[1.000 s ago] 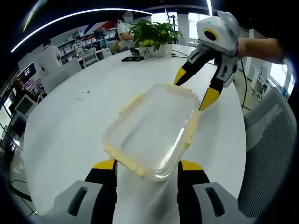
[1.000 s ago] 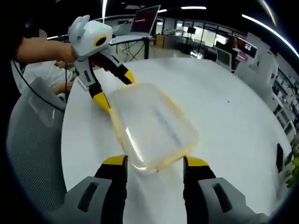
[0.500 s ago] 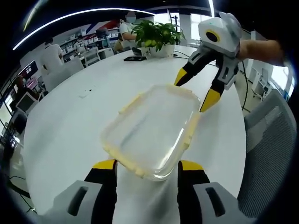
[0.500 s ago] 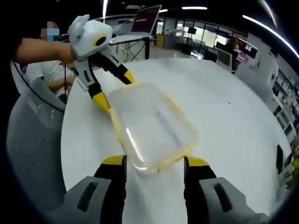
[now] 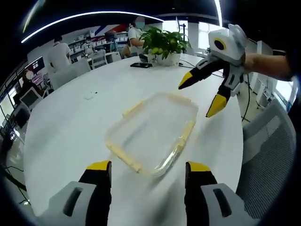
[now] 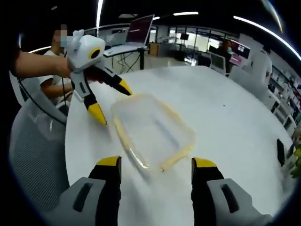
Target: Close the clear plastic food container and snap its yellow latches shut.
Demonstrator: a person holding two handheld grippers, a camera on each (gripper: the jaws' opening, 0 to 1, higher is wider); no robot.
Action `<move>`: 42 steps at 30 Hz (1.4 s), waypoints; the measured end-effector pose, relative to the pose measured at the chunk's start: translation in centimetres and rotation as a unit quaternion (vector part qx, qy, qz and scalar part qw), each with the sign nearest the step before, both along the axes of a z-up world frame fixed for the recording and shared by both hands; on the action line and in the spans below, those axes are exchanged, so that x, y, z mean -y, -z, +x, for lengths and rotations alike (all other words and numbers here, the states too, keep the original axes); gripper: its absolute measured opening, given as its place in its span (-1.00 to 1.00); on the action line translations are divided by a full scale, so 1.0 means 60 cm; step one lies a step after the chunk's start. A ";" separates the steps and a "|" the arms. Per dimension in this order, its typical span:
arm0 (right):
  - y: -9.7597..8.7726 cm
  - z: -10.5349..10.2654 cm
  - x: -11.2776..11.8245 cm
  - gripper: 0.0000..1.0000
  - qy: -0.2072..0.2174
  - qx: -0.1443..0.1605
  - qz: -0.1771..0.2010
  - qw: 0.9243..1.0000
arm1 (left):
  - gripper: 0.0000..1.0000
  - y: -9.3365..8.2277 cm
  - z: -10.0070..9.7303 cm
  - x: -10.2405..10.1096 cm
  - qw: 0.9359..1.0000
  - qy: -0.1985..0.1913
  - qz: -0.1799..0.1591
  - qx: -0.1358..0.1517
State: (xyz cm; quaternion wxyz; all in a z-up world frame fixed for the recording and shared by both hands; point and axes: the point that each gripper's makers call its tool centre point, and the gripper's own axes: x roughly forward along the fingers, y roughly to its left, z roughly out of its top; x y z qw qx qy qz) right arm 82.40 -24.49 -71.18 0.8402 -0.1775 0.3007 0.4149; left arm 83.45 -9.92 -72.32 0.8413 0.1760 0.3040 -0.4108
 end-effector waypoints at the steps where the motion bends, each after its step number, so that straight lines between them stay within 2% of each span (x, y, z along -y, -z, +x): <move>1: -0.003 -0.003 0.003 0.19 0.007 0.001 0.006 1.000 | 0.23 -0.003 -0.002 -0.002 1.000 -0.002 -0.003 0.002; 5: -0.013 -0.017 0.016 0.27 0.027 0.007 0.020 0.999 | 0.28 -0.021 -0.018 -0.006 1.000 -0.009 -0.023 0.011; 11: -0.021 -0.041 0.034 0.41 0.058 0.017 0.033 0.998 | 0.37 -0.033 -0.040 -0.019 0.999 -0.017 -0.037 0.025; 15: -0.027 -0.058 0.050 0.53 0.096 0.021 0.056 0.994 | 0.42 -0.043 -0.057 -0.029 0.998 -0.026 -0.048 0.034; 21: -0.032 -0.091 0.068 0.62 0.123 0.023 0.076 0.989 | 0.51 -0.055 -0.087 -0.046 0.996 -0.042 -0.060 0.041; 30: -0.040 -0.132 0.089 0.81 0.149 0.037 0.082 0.985 | 0.72 -0.074 -0.124 -0.068 0.993 -0.067 -0.077 0.054; 37: -0.043 -0.157 0.097 0.97 0.152 0.042 0.077 0.985 | 0.85 -0.074 -0.154 -0.091 0.993 -0.081 -0.075 0.047; 42: -0.040 -0.166 0.099 0.99 0.153 0.041 0.079 0.984 | 0.97 -0.081 -0.167 -0.091 0.992 -0.085 -0.080 0.047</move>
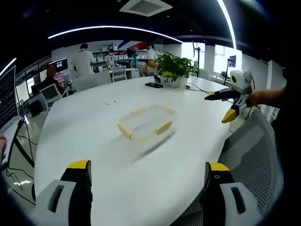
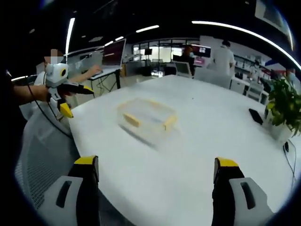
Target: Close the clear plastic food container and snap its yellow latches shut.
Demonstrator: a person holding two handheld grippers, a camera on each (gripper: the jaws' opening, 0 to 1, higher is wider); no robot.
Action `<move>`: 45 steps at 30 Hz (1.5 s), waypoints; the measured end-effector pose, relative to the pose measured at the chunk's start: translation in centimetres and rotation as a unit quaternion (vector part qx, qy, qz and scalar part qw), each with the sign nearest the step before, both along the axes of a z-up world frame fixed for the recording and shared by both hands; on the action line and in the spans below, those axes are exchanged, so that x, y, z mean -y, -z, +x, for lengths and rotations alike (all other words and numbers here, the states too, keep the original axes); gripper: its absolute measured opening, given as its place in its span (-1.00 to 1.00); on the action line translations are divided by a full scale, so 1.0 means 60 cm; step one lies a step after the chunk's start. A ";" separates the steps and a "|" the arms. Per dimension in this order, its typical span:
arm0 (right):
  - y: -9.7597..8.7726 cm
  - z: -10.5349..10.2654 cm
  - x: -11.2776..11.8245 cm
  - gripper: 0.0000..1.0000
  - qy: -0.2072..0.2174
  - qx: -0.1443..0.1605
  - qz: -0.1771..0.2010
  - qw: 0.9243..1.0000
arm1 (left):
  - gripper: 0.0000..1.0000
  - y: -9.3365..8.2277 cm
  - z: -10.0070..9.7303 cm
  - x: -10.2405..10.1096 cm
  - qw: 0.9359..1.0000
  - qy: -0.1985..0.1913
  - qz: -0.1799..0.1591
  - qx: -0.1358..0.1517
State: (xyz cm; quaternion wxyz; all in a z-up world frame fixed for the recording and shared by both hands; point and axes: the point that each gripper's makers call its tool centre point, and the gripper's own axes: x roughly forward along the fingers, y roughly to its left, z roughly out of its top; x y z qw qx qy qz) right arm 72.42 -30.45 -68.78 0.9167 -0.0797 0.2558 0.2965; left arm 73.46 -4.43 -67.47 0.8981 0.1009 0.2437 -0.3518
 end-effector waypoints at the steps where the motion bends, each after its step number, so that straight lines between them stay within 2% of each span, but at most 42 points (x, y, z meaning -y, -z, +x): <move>1: 0.000 0.000 0.001 0.99 0.002 0.000 0.001 1.000 | 0.97 -0.001 -0.001 0.000 1.000 -0.001 -0.001 0.000; 8: 0.002 -0.003 0.005 0.99 0.000 0.003 -0.003 1.000 | 0.98 -0.006 -0.002 0.003 1.000 -0.005 -0.011 0.007; 45: 0.006 -0.011 -0.003 0.99 -0.017 0.005 -0.016 1.000 | 0.98 -0.011 0.000 -0.007 1.000 -0.010 -0.007 0.023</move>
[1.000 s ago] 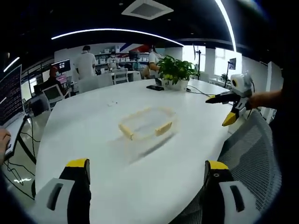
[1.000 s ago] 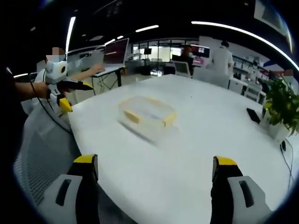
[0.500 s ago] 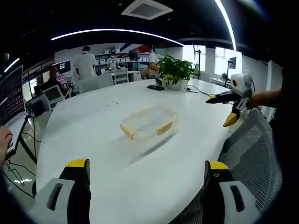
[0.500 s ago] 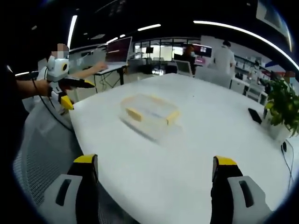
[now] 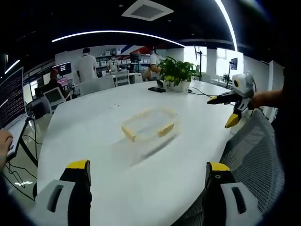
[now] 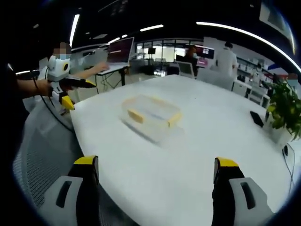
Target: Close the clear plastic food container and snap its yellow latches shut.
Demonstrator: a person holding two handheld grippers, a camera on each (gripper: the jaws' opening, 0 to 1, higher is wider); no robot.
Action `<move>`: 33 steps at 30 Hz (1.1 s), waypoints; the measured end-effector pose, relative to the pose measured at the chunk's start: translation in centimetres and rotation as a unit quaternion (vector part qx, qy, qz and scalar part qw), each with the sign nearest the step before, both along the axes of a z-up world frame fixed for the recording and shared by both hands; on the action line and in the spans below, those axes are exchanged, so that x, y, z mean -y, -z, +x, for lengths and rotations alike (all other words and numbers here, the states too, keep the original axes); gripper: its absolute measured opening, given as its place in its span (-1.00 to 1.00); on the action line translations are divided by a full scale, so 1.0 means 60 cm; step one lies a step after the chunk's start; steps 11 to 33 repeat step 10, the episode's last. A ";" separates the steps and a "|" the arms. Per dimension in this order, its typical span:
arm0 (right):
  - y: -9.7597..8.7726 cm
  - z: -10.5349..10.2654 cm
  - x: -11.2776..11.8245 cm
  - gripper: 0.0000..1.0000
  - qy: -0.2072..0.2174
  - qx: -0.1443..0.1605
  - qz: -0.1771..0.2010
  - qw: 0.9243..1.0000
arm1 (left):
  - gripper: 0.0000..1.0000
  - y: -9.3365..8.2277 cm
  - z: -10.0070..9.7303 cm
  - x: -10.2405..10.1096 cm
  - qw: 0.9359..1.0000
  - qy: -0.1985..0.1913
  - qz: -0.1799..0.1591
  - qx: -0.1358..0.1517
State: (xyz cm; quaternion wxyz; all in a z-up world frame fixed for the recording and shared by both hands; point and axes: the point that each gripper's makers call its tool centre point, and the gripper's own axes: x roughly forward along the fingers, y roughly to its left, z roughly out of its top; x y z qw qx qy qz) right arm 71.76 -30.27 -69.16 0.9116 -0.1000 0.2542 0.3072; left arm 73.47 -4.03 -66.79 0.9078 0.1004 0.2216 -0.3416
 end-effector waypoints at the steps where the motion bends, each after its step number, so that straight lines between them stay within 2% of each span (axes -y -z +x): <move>1: 0.000 0.000 0.000 0.99 -0.001 0.000 -0.001 1.000 | 0.98 0.000 0.000 0.000 1.000 0.000 0.000 0.000; 33: 0.002 -0.002 -0.003 0.99 -0.005 0.002 -0.005 1.000 | 0.98 0.001 -0.002 0.002 1.000 0.004 0.000 0.002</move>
